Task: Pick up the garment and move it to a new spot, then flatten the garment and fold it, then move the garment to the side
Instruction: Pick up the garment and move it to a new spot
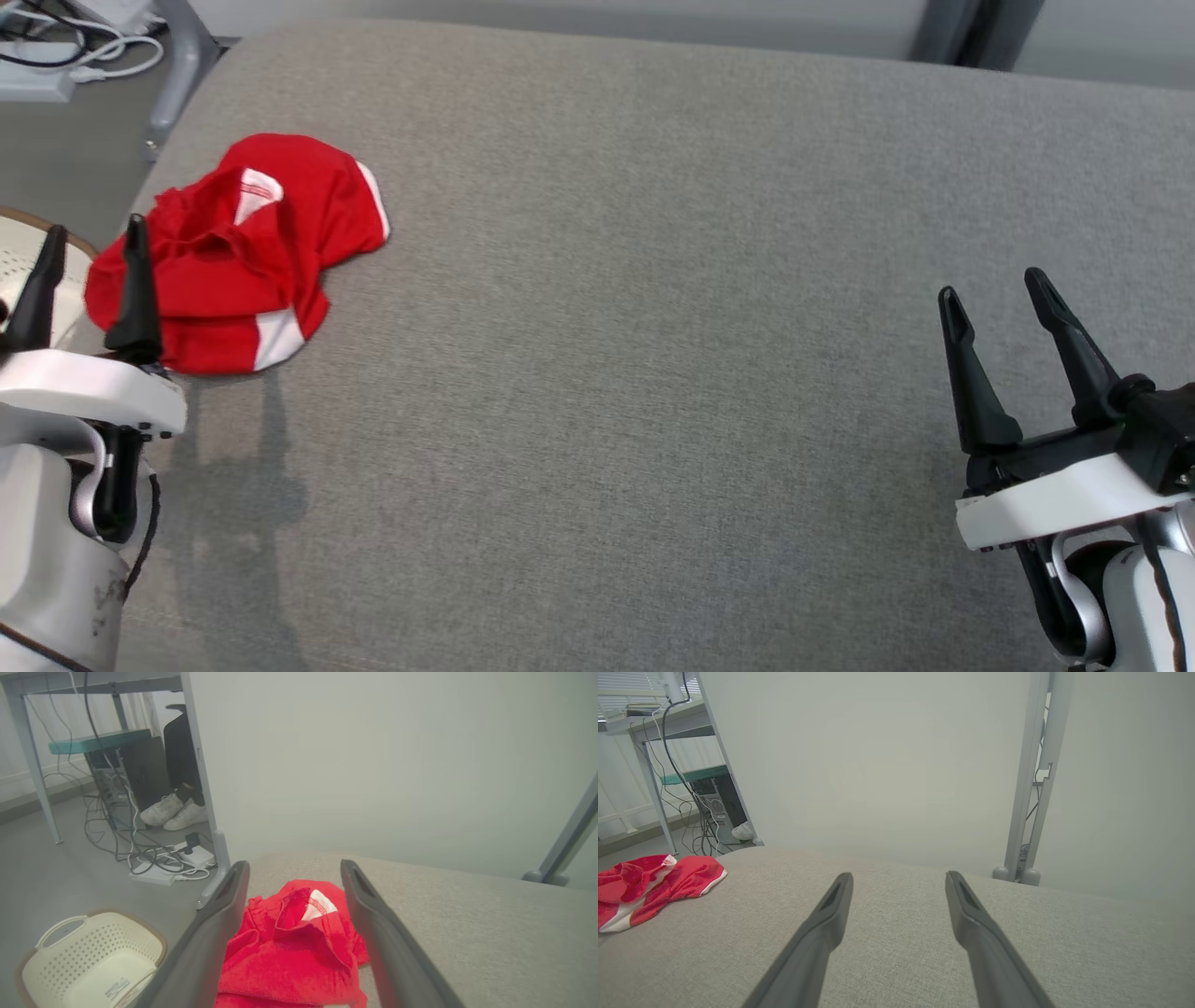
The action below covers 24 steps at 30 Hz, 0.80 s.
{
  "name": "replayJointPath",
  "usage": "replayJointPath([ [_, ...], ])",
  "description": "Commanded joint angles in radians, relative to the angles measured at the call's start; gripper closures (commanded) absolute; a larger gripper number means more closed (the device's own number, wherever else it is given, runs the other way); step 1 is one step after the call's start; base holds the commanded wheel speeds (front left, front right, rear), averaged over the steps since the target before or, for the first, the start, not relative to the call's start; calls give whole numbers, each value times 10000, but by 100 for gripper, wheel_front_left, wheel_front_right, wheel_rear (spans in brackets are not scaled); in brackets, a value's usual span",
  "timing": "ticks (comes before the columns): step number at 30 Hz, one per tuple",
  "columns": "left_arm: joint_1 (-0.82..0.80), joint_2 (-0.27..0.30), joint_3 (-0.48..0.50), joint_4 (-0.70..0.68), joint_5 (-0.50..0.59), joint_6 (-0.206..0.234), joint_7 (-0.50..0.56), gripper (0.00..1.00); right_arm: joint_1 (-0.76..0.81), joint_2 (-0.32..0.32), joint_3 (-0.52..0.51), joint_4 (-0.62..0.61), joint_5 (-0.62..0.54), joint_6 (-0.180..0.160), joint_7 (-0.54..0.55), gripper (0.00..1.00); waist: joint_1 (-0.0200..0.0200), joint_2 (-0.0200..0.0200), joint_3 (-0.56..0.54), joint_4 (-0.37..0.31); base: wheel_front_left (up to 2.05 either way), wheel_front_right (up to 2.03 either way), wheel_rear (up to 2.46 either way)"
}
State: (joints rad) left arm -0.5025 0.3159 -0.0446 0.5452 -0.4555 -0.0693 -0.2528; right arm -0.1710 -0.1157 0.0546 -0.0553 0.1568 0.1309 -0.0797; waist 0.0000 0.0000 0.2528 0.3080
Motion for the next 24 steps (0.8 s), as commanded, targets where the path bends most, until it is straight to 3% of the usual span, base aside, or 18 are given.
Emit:
replayJointPath([
  [1,-452,160,138,601,-181,-134,-49,0,-243,-71,-6,-73,-108,-3,-12,0,0,0,1000,-857,0,0,0],
  [9,-1807,545,-193,3577,-633,-562,148,0,-613,-93,33,-146,-214,-3,-64,0,0,0,1900,-1258,0,0,0],
  [15,-2459,599,-654,4826,-1235,-615,701,0,-799,-103,73,-48,-235,-3,-95,0,0,0,2091,-1274,0,0,0],
  [17,-2568,694,-857,4934,-1489,-618,884,51,-829,-110,81,-11,-230,-3,-105,0,0,0,2075,-1251,0,0,0],
  [18,-2623,750,-955,4938,-1583,-615,890,100,-837,-111,79,25,-227,-3,-116,0,0,0,2048,-1236,0,0,0],
  [24,-2690,1290,-1205,4868,-1596,-610,94,100,-741,-71,66,224,-165,-3,-263,0,0,0,1558,-1231,0,0,0],
])
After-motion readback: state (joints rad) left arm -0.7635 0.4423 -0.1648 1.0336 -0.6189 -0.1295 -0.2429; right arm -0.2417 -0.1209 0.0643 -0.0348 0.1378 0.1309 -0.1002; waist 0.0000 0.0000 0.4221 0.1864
